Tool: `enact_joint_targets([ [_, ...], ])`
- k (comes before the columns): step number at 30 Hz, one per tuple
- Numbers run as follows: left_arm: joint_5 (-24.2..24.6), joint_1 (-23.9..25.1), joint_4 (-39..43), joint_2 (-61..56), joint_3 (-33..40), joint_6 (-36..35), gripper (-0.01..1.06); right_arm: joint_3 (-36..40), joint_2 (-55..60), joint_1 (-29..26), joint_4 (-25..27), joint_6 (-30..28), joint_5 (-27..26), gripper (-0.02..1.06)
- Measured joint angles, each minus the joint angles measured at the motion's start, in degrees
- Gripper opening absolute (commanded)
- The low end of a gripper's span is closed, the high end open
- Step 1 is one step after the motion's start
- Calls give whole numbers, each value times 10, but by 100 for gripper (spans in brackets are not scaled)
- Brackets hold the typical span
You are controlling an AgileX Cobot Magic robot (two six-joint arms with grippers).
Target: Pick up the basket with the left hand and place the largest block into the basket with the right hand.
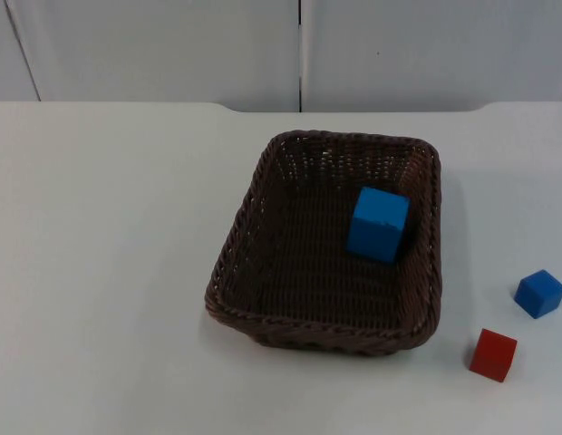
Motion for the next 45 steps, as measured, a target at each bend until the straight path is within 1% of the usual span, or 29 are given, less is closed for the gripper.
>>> enact_joint_targets([
  [4, 0, 43, 0, 0, 0, 0, 105, 0, 0, 0, 0, 0, 0, 105],
  [5, 0, 43, 0, 0, 0, 0, 105, 0, 0, 0, 0, 0, 0, 105],
  [8, 0, 66, 0, 0, 0, 0, 105, 0, 0, 0, 0, 0, 0, 105],
  [21, 0, 71, 0, 0, 0, 0, 105, 0, 0, -2, 0, 0, 0, 105],
  [25, 0, 71, 0, 0, 0, 0, 105, 0, 0, -29, 0, 0, 0, 105],
  [28, 0, 71, 0, 0, 0, 0, 105, 0, 0, -62, 0, 0, 0, 105],
  [30, 0, 71, 0, 0, 0, 0, 105, 0, 0, -69, 0, 0, 0, 105],
  [34, 0, 71, 0, 0, 0, 0, 105, 0, 0, -121, 0, 0, 0, 105],
  [35, 0, 71, 0, 0, 0, 0, 105, 0, 0, -141, 0, 0, 0, 105],
  [36, 0, 71, 0, 0, 0, 0, 105, 0, 0, -141, 0, 0, 0, 105],
  [41, 0, 71, 0, 0, 0, 0, 105, 0, 0, -201, 0, 0, 0, 105],
  [42, 0, 71, 0, 0, 0, 0, 105, 0, 0, -201, 0, 0, 0, 105],
  [45, 0, 71, 0, 0, 0, 0, 105, 0, 0, -242, 0, 0, 0, 105],
])
